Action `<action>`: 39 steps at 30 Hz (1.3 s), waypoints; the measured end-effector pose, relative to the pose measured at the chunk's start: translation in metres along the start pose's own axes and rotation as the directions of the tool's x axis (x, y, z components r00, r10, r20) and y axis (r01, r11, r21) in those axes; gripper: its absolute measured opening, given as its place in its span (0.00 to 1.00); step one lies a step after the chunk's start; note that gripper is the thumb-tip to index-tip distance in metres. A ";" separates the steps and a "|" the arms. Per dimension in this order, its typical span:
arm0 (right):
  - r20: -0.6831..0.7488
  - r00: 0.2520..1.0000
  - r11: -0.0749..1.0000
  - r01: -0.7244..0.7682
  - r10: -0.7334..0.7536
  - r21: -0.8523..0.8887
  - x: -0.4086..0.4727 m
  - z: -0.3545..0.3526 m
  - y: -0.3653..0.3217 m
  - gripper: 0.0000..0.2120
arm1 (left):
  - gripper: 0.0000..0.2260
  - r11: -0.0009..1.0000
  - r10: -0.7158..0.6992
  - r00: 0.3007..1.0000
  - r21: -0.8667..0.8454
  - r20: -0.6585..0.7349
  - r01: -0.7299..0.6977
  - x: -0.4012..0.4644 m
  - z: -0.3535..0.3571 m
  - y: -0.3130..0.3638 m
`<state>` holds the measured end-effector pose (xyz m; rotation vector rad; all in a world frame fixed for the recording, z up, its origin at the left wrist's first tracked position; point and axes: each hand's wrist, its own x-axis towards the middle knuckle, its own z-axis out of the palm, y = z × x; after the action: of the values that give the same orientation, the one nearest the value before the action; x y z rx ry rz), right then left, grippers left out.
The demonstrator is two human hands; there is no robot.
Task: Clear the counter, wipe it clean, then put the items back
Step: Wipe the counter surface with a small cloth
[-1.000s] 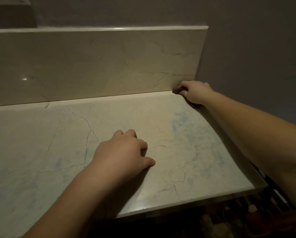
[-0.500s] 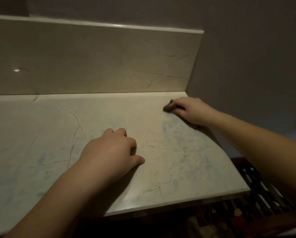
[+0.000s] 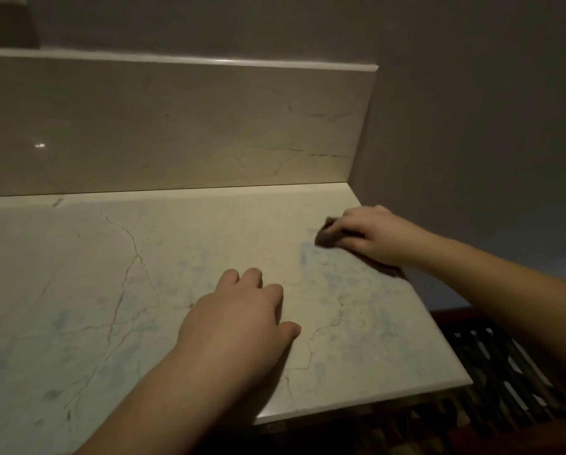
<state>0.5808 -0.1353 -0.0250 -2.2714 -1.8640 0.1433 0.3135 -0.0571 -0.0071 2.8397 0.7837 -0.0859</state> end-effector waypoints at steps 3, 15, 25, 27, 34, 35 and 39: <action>-0.128 0.971 0.977 -0.210 0.204 -0.031 0.039 -0.002 0.038 0.12 | 0.22 1.000 -0.004 1.000 0.011 0.000 0.004 -0.001 0.001 0.003; -0.100 0.989 0.992 -0.106 0.113 0.073 0.025 0.001 0.037 0.10 | 0.23 0.998 -0.014 0.999 0.064 0.033 0.011 0.003 -0.001 0.003; -0.134 0.976 0.985 -0.170 0.169 0.006 0.044 -0.004 0.058 0.12 | 0.24 0.991 -0.003 0.999 0.135 0.043 -0.003 0.002 -0.002 0.005; -0.154 0.960 0.972 -0.236 0.234 0.004 0.054 -0.002 0.060 0.13 | 0.25 0.989 -0.005 0.999 0.148 0.046 -0.002 0.004 -0.002 0.006; -0.006 0.998 0.997 0.062 -0.062 0.041 -0.046 0.001 0.002 0.11 | 0.25 0.986 0.004 0.999 0.164 0.034 -0.010 0.001 0.000 0.004; 0.035 0.993 0.992 0.107 -0.109 0.059 -0.062 0.001 -0.003 0.11 | 0.25 0.987 0.005 0.999 0.163 0.035 -0.010 0.001 0.001 0.004; 0.050 0.994 0.995 0.101 -0.102 0.026 -0.052 -0.004 0.004 0.11 | 0.22 0.985 -0.003 0.999 0.174 0.041 -0.005 0.003 -0.002 0.005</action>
<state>0.5754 -0.1875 -0.0252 -2.1713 -1.9877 0.2084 0.3191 -0.0593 -0.0050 2.9911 0.8032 -0.2223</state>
